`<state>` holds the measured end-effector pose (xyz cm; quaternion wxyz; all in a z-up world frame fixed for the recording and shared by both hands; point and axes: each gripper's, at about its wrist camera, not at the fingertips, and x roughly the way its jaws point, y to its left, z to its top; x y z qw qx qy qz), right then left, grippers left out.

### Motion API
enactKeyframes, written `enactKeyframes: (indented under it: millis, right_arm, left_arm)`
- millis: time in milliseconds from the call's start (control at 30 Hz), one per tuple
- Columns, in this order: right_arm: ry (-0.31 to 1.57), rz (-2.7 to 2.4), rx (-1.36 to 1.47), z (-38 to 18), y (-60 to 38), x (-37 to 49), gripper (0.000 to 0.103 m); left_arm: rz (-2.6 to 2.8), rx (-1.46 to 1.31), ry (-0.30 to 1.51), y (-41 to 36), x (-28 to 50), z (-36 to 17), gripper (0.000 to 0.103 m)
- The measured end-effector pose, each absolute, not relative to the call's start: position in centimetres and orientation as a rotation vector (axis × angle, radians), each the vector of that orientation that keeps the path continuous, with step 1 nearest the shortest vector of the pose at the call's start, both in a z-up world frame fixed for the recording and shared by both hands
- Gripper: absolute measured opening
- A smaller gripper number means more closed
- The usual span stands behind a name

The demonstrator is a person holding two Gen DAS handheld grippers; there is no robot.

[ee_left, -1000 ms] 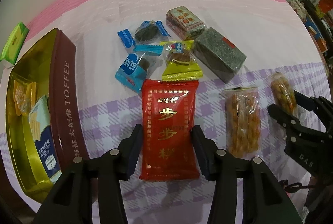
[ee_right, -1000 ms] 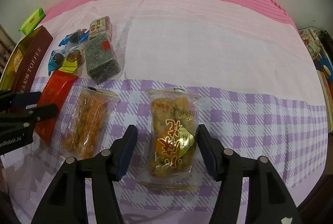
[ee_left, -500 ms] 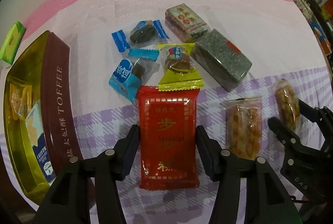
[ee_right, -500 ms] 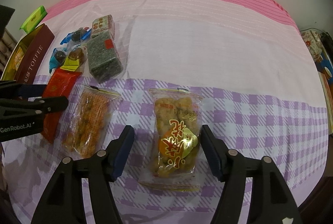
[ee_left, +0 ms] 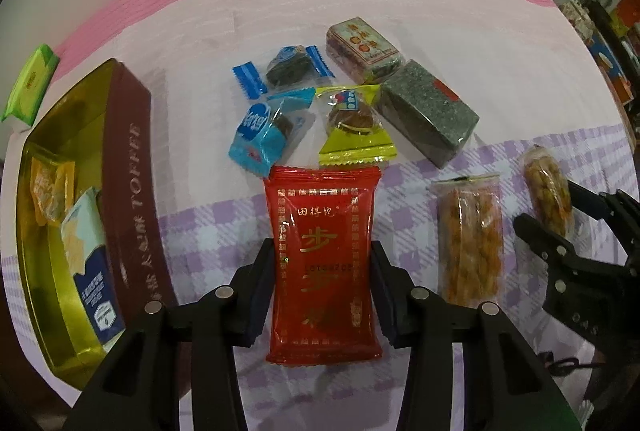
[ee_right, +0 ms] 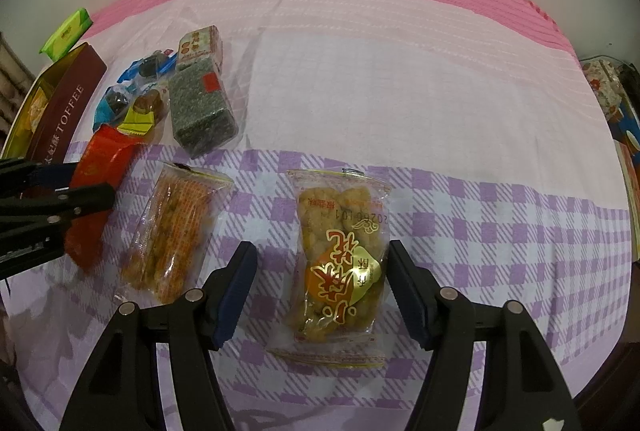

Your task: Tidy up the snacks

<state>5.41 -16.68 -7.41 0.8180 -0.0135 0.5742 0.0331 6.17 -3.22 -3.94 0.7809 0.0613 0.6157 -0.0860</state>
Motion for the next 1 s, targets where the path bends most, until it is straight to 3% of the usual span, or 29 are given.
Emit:
enactKeyframes:
  millis: [500, 1000]
  right_arm:
    - [1.262, 0.106, 0.104, -6.7, -18.7, 6.5, 0.064]
    - [1.292, 0.046, 0.063, -6.5, -18.4, 7.9, 0.044]
  left_arm:
    - [-0.253, 0.035, 1.250, 1.3, 2.9, 0.3, 0.045]
    - [0.034, -0.023, 1.169, 14.8, 4.8, 3.0, 0.045]
